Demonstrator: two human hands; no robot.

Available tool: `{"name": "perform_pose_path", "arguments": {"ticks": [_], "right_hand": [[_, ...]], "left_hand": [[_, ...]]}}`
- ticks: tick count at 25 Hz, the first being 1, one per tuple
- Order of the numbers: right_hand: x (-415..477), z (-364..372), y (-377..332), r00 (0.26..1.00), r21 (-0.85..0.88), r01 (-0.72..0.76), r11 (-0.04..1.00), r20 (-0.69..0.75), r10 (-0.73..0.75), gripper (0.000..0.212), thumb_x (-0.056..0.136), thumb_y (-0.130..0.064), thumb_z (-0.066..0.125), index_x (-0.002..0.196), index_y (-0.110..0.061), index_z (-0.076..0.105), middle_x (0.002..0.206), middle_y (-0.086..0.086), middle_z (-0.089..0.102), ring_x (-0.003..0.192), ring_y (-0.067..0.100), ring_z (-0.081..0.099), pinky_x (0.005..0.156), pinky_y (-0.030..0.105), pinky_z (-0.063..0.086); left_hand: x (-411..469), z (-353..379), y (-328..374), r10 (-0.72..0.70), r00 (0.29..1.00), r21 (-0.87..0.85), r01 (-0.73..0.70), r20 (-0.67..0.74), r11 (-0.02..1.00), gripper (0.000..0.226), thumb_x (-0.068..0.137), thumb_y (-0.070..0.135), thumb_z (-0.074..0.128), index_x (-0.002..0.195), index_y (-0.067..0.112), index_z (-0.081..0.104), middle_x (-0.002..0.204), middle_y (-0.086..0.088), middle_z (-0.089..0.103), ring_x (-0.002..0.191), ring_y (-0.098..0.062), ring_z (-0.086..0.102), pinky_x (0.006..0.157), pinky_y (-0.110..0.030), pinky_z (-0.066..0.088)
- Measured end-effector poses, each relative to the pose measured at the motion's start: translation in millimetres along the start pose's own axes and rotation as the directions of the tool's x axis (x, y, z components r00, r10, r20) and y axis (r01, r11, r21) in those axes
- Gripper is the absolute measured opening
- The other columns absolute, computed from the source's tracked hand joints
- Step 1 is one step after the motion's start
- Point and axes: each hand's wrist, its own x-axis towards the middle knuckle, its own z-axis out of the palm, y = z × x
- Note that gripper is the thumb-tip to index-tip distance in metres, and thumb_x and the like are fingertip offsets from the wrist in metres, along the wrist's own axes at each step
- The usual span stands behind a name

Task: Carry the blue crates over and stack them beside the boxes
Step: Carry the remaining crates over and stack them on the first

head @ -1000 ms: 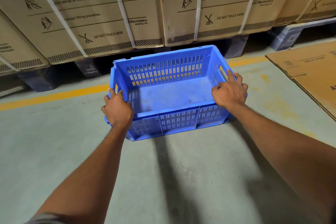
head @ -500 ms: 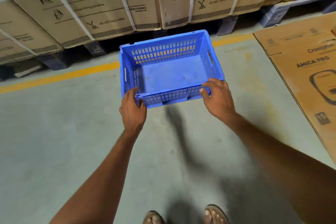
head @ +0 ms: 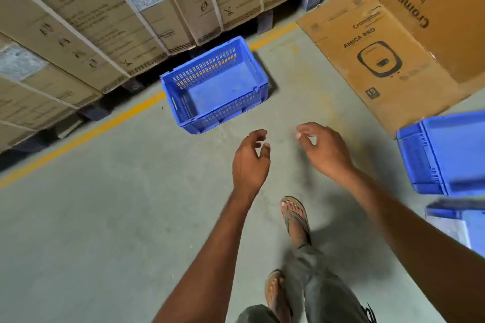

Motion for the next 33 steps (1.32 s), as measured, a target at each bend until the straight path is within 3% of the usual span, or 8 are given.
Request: {"name": "perform_pose_path", "arguments": {"ticks": [8,12,16,18,21,25,31,33], "right_hand": [[-233.7,-115.2,56.6,0.947,0.113,-0.233,0.966,-0.201,0.252,0.023,0.091,-0.039,0.058,0.109,-0.026,0.066,0.106,-0.008,0.073,0.098,0.013,0.068,0.086,0.032,0.053],[-362.5,-172.2,113.9,0.864,0.058,-0.409,0.911,-0.297,0.407,0.022,0.092,-0.037,0.055,0.107,-0.027,0.066,0.106,-0.006,0.071,0.098,0.017,0.065,0.083,0.029,0.046],[-480.6,-217.4,183.0,0.704,0.205,-0.516,0.832,-0.453,0.548,0.012,0.089,-0.02,0.066,0.099,-0.022,0.071,0.095,-0.004,0.074,0.088,0.016,0.068,0.08,0.032,0.051],[-539.5,-234.1,227.9,0.633,0.277,-0.544,0.792,-0.484,0.604,0.012,0.087,-0.018,0.067,0.096,-0.025,0.071,0.092,-0.01,0.073,0.086,0.011,0.067,0.079,0.025,0.048],[-630.6,-256.2,305.2,0.53,0.374,-0.638,0.673,-0.421,0.736,0.012,0.09,-0.026,0.064,0.1,-0.027,0.069,0.093,-0.013,0.07,0.088,0.003,0.064,0.078,0.021,0.044],[-748.7,-262.1,431.4,0.44,0.412,-0.751,0.516,-0.272,0.856,0.017,0.089,-0.034,0.06,0.102,-0.027,0.069,0.1,-0.007,0.073,0.094,0.013,0.067,0.084,0.028,0.049],[-819.5,-237.6,599.0,0.409,0.317,-0.85,0.421,-0.106,0.906,0.024,0.095,-0.029,0.048,0.113,-0.021,0.062,0.107,0.004,0.067,0.1,0.027,0.064,0.086,0.037,0.051],[-817.8,-216.9,651.1,0.373,0.312,-0.869,0.384,-0.097,0.923,0.018,0.092,-0.027,0.048,0.1,-0.016,0.059,0.097,0.006,0.067,0.094,0.031,0.063,0.079,0.037,0.049]], "left_hand": [[-188.3,57.4,77.3,0.153,0.937,0.047,-0.176,0.314,0.983,0.032,0.094,0.024,0.059,0.125,0.034,0.054,0.11,0.016,0.065,0.09,-0.004,0.066,0.075,-0.028,0.052],[-290.4,131.8,109.8,0.193,0.787,0.026,-0.256,0.586,0.966,0.032,0.09,0.022,0.059,0.119,0.035,0.056,0.105,0.015,0.066,0.083,-0.007,0.068,0.079,-0.033,0.056],[-390.8,220.3,124.7,0.204,0.598,0.042,-0.37,0.775,0.928,0.034,0.085,0.028,0.055,0.118,0.034,0.057,0.107,0.011,0.07,0.092,-0.016,0.07,0.085,-0.039,0.057],[-445.4,265.9,128.8,0.197,0.517,0.043,-0.415,0.833,0.909,0.03,0.084,0.028,0.056,0.113,0.033,0.061,0.104,0.01,0.072,0.09,-0.014,0.069,0.085,-0.038,0.056],[-532.1,335.7,129.8,0.17,0.425,0.051,-0.462,0.889,0.886,0.022,0.087,0.024,0.059,0.106,0.033,0.064,0.097,0.017,0.072,0.081,-0.003,0.067,0.084,-0.031,0.055],[-648.8,439.0,112.0,0.045,0.368,0.138,-0.456,0.929,0.879,0.018,0.09,0.028,0.062,0.105,0.034,0.067,0.096,0.018,0.073,0.079,0.001,0.068,0.085,-0.029,0.054],[-736.4,589.5,69.7,-0.015,0.319,0.155,-0.415,0.948,0.896,0.025,0.092,0.026,0.06,0.115,0.033,0.066,0.101,0.016,0.072,0.079,-0.006,0.07,0.082,-0.032,0.056],[-742.3,633.2,47.4,-0.025,0.325,0.162,-0.399,0.945,0.903,0.027,0.092,0.029,0.059,0.118,0.033,0.066,0.105,0.014,0.072,0.082,-0.009,0.071,0.085,-0.035,0.057]]}}
